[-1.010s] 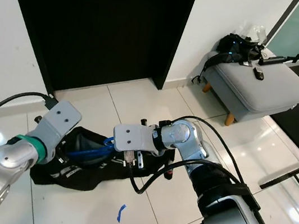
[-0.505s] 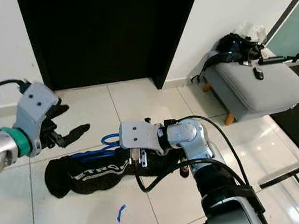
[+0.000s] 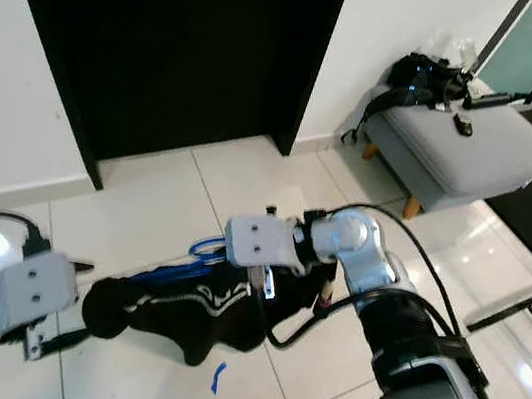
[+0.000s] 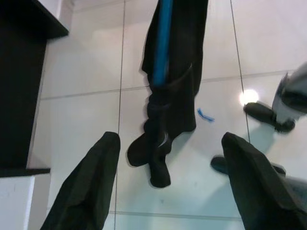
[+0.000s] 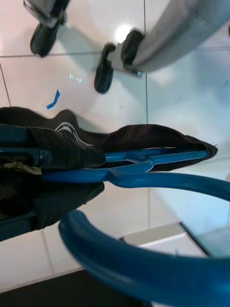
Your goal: Hang hanger
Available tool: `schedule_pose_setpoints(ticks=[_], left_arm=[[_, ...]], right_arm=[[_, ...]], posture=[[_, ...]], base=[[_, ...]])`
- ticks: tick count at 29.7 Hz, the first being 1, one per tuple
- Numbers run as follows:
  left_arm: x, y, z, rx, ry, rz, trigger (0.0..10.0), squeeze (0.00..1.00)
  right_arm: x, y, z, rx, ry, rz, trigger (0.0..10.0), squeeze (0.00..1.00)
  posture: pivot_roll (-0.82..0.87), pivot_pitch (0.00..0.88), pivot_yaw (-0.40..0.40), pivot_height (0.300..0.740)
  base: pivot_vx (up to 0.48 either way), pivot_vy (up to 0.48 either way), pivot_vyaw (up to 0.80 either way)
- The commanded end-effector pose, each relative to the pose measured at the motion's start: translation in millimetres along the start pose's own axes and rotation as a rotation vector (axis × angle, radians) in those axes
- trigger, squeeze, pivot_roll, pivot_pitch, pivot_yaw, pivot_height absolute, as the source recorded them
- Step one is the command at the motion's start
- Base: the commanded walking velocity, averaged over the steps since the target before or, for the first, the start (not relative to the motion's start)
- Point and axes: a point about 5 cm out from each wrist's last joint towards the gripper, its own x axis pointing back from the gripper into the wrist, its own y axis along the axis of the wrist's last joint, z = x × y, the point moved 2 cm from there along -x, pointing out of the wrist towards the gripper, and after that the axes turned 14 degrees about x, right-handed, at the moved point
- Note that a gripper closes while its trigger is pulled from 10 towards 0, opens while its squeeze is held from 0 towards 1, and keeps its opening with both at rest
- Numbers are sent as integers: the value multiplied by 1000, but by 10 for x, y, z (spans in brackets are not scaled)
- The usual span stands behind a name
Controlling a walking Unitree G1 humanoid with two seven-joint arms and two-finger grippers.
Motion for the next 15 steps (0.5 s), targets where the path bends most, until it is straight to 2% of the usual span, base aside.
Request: schedule_pose_setpoints(ticks=[1, 5, 10, 15], left_arm=[[-31, -90, -48, 4, -18, 26, 10000, 0], [-74, -107, -44, 15, -14, 16, 10000, 0], [-75, -127, -44, 23, -13, 8, 10000, 0], [-97, -130, -53, 74, -10, -11, 10000, 0]], right_arm=[[11, 78, -19, 22, 3, -41, 10000, 0], [31, 173, -100, 37, -7, -77, 10000, 0], [37, 205, -129, 45, -13, -89, 10000, 0], [44, 247, -153, 48, -14, -105, 10000, 0]], posture=[[-23, 230, 65, 740], [-28, 228, 67, 740], [-26, 228, 67, 740], [-24, 227, 66, 740]], base=[[0, 0, 0], [0, 0, 0], [0, 0, 0], [0, 0, 0]])
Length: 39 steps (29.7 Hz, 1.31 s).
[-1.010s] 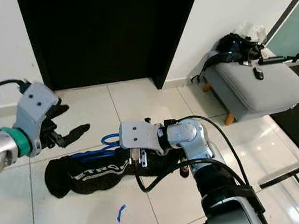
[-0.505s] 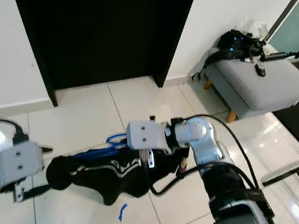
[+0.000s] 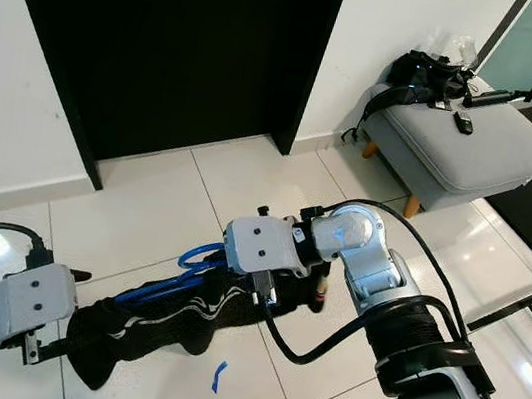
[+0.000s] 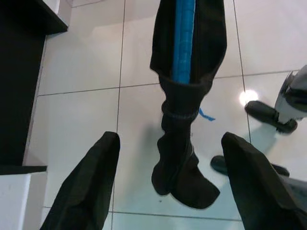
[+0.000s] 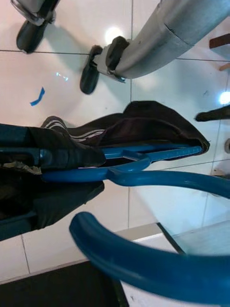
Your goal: Hang hanger
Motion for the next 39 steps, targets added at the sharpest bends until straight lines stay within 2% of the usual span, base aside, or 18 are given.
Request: schedule_pose_setpoints(ticks=[1, 2, 3, 4, 6, 7, 8, 19, 20, 29, 30, 31, 32, 35, 36, 38, 39], left_arm=[[6, -67, -44, 37, -17, 15, 10000, 0], [4, -76, -52, 54, -22, 14, 8863, 0], [2, -90, -56, 62, -21, 18, 4824, 0], [-2, -101, -59, 77, -19, 18, 4078, 0], [-13, -89, -64, 109, -15, 7, 1647, 0], [-13, -89, -64, 109, -15, 7, 1647, 0], [-18, -74, -68, 124, -17, -2, 0, 0], [-10, -44, -77, 137, -26, -16, 0, 0], [4, -21, -68, 144, -24, -21, 10000, 0], [39, 85, -44, 164, -21, -59, 10000, 0], [24, 117, -51, 165, -25, -70, 8118, 0], [24, 117, -51, 165, -25, -70, 8118, 0], [5, 151, -63, 168, -32, -83, 10000, 0], [-24, 195, -82, 170, -43, -99, 10000, 0], [-37, 210, -95, 171, -54, -108, 7216, 0], [-37, 210, -95, 171, -54, -108, 7216, 0], [-52, 217, -110, 167, -63, -112, 863, 0]], right_arm=[[18, 54, -44, 18, -17, -23, 10000, 0], [18, 63, -53, 18, -18, -26, 10000, 0], [17, 71, -61, 18, -19, -29, 10000, 0], [13, 80, -67, 18, -20, -32, 10000, 0], [-1, 91, -70, 19, -19, -37, 10000, 0], [-1, 91, -70, 19, -19, -37, 10000, 0], [-10, 94, -66, 19, -16, -39, 10000, 0], [-39, 84, -28, 10, 2, -38, 10000, 0], [-40, 73, -20, 6, 3, -34, 10000, 0], [-57, 46, 5, -5, 6, -24, 10000, 0], [-73, 52, 10, -6, 9, -29, 10000, 0], [-73, 52, 10, -6, 9, -29, 10000, 0], [-90, 61, 16, -6, 13, -36, 10000, 0], [-115, 80, 19, -5, 17, -47, 10000, 0], [-126, 90, 16, -3, 18, -52, 10000, 0], [-126, 90, 16, -3, 18, -52, 10000, 0], [-138, 102, 7, -2, 17, -58, 10000, 0]], posture=[[-24, 227, 66, 740], [-23, 226, 65, 740], [-23, 226, 64, 740], [-23, 226, 63, 740], [-24, 226, 63, 740], [-24, 226, 63, 740], [-24, 226, 63, 740], [-23, 229, 61, 740], [-23, 230, 62, 740], [-14, 232, 64, 740], [-14, 232, 63, 740], [-14, 232, 63, 740], [-15, 232, 63, 740], [-18, 232, 63, 740], [-20, 233, 64, 740], [-20, 233, 64, 740], [-21, 233, 64, 740]], base=[[0, 0, 0], [0, 0, 0], [0, 0, 0], [0, 0, 0], [0, 0, 0], [0, 0, 0], [0, 0, 0], [0, 0, 0], [0, 0, 0], [0, 0, 0], [0, 0, 0], [0, 0, 0], [0, 0, 0], [0, 0, 0], [0, 0, 0], [0, 0, 0], [0, 0, 0]])
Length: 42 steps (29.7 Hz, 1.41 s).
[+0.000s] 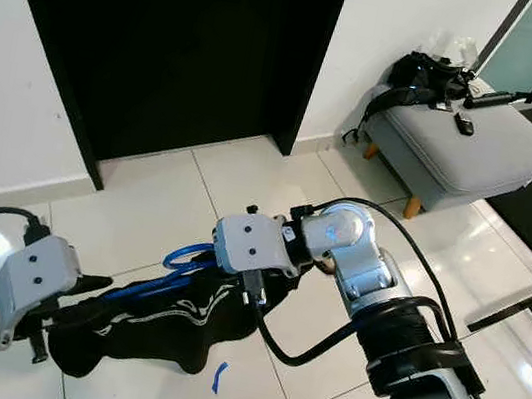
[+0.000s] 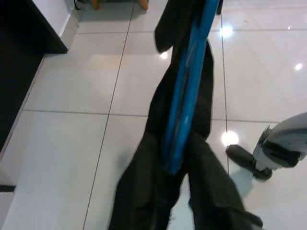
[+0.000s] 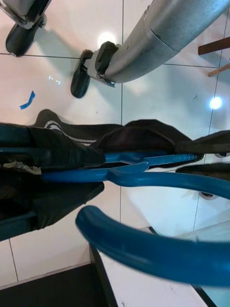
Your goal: Hang hanger
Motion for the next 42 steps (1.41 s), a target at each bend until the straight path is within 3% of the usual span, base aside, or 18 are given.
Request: schedule_pose_setpoints(ticks=[1, 2, 7, 8, 14, 15, 22, 23, 28, 32, 42], left_arm=[[-11, -43, -62, 10, -30, 16, 863, 0], [-23, -40, -77, 9, -38, 15, 0, 0], [-40, -37, -95, 1, -45, 19, 0, 0], [-34, -41, -96, 1, -45, 26, 10000, 0], [40, -50, -73, 23, -42, 39, 10000, 4], [60, -52, -65, 30, -42, 40, 10000, 1000], [71, -86, -25, 23, -2, 64, 10000, 1000], [91, -118, -11, 20, 2, 81, 10000, 0], [111, -151, -5, 16, -2, 98, 10000, 0], [109, -371, -33, 33, -18, 167, 10000, 0], [35, -385, -39, 55, -5, 155, 10000, 0]], right_arm=[[-42, 48, 13, 15, 11, -24, 10000, 0], [-52, 58, 4, 16, 11, -29, 10000, 0], [-60, 71, -12, 20, 10, -33, 10000, 0], [-57, 69, -16, 21, 10, -31, 10000, 0], [-42, 55, -11, 20, 9, -22, 10000, 0], [-39, 50, -7, 19, 9, -21, 10000, 0], [-41, 52, -11, 17, 4, -23, 10000, 0], [-40, 53, -12, 17, 4, -23, 10000, 0], [-41, 54, -13, 17, 4, -24, 10000, 0], [-35, 63, -33, 19, 0, -25, 10000, 0], [-29, 66, -40, 20, 1, -26, 10000, 0]], posture=[[-21, 233, 64, 740], [-22, 234, 64, 740], [-23, 234, 64, 740], [-23, 234, 64, 740], [-23, 234, 64, 740], [-23, 234, 64, 740], [-17, 233, 64, 740], [-17, 233, 64, 740], [-16, 234, 66, 740], [-19, 233, 65, 740], [-24, 233, 62, 740]], base=[[0, 0, 0], [0, 0, 0], [0, 0, 0], [0, 0, 0], [0, 0, 0], [0, 0, 0], [0, 0, 0], [0, 0, 0], [0, 0, 0], [0, 0, 0], [0, 0, 0]])
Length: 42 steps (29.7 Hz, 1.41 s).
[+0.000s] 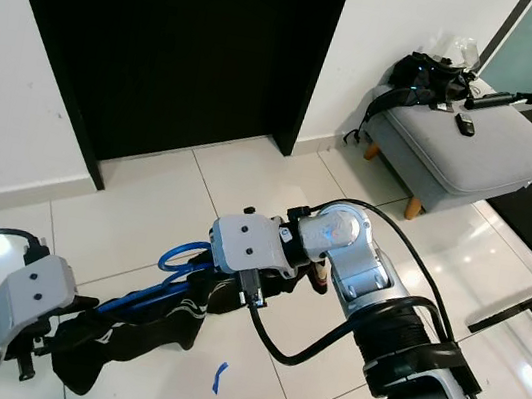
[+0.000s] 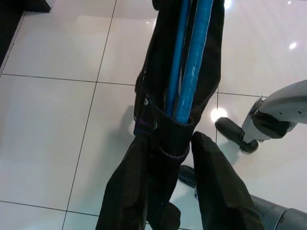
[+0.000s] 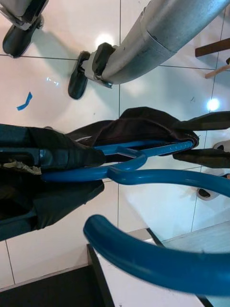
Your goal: Hang hanger
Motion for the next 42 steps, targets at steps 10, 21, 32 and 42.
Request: schedule_pose_setpoints(ticks=[10, 21, 32, 42], left_arm=[[-45, 45, -70, 35, -27, -48, 0, 0], [-46, 313, -272, -9, -163, -125, 7451, 0], [-217, 451, -373, -60, -181, -169, 10000, 0], [-431, 674, -426, -16, -153, -252, 10000, 0]], right_arm=[[-6, 57, -35, 26, 1, -17, 10000, 0], [-58, 75, -19, 31, 16, -29, 10000, 0], [-126, 119, -19, 37, 25, -57, 10000, 0], [-210, 171, 0, 36, 30, -90, 10000, 0]], posture=[[-23, 234, 62, 740], [-22, 233, 62, 740], [-22, 229, 62, 740], [-29, 227, 67, 740]], base=[[0, 0, 0], [0, 0, 0], [0, 0, 0], [0, 0, 0]])
